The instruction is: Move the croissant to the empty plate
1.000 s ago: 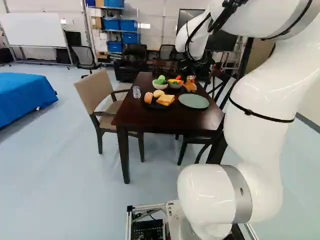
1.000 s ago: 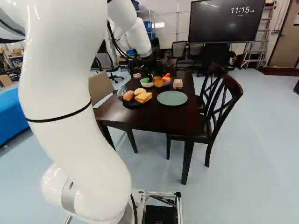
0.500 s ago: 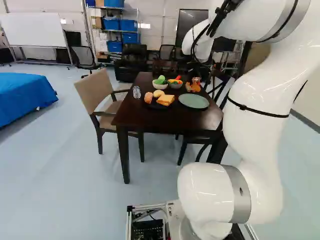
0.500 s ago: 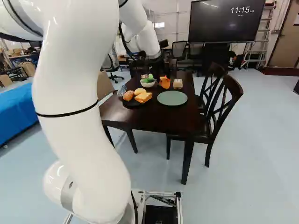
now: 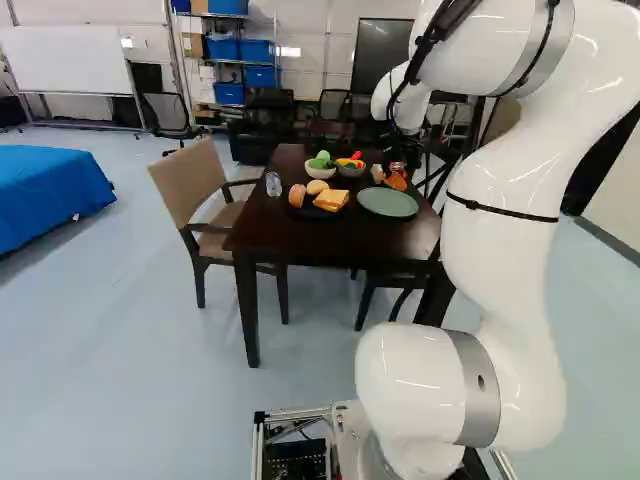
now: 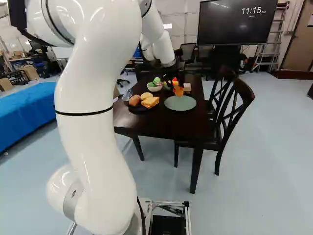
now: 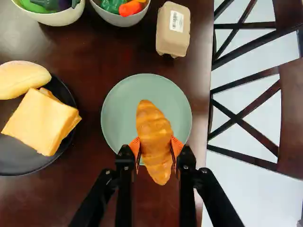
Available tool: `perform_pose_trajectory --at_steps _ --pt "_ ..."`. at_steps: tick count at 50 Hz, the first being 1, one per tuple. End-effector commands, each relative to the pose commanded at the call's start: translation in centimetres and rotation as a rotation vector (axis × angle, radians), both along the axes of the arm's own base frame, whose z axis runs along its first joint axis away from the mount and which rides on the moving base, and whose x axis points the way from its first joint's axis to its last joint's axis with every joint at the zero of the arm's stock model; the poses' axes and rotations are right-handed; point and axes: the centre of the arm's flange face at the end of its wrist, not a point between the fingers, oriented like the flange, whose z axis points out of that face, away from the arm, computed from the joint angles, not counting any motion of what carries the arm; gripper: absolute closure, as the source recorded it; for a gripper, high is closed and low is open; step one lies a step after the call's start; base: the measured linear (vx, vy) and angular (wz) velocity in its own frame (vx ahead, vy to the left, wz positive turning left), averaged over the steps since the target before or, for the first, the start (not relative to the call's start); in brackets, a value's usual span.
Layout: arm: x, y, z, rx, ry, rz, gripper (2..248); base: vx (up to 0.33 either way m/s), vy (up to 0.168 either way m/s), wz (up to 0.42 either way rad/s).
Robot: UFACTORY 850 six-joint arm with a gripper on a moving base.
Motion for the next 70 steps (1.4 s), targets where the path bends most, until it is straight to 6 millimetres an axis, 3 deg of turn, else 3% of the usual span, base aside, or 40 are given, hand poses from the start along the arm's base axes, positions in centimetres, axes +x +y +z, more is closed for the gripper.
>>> perform_pose_trajectory --at_steps 6,51,52,56,57,62,63,67,68,70 --pt "1.0 -0.2 -0.8 0.002 0.006 0.001 149 0.000 0.000 0.000" --pt "2.8 -0.7 -7.1 0.025 0.094 0.001 149 0.000 0.000 0.000" --pt "2.8 -0.7 -7.2 0.026 0.096 0.001 125 0.000 0.000 0.000" --pt "2.8 -0.7 -7.2 0.026 0.096 0.001 125 0.000 0.000 0.000" --pt "2.8 -0.7 -7.2 0.026 0.096 0.001 93 0.000 0.000 0.000" --pt "2.8 -0.7 -7.2 0.026 0.096 0.001 93 0.000 0.000 0.000" --pt "2.8 -0.7 -7.2 0.026 0.096 0.001 59 0.000 0.000 0.000" --pt "2.8 -0.7 -7.2 0.026 0.096 0.001 59 0.000 0.000 0.000" --pt "2.8 -0.7 -7.2 0.026 0.096 0.001 23 0.000 0.000 0.000" --pt "2.8 -0.7 -7.2 0.026 0.096 0.001 23 0.000 0.000 0.000"
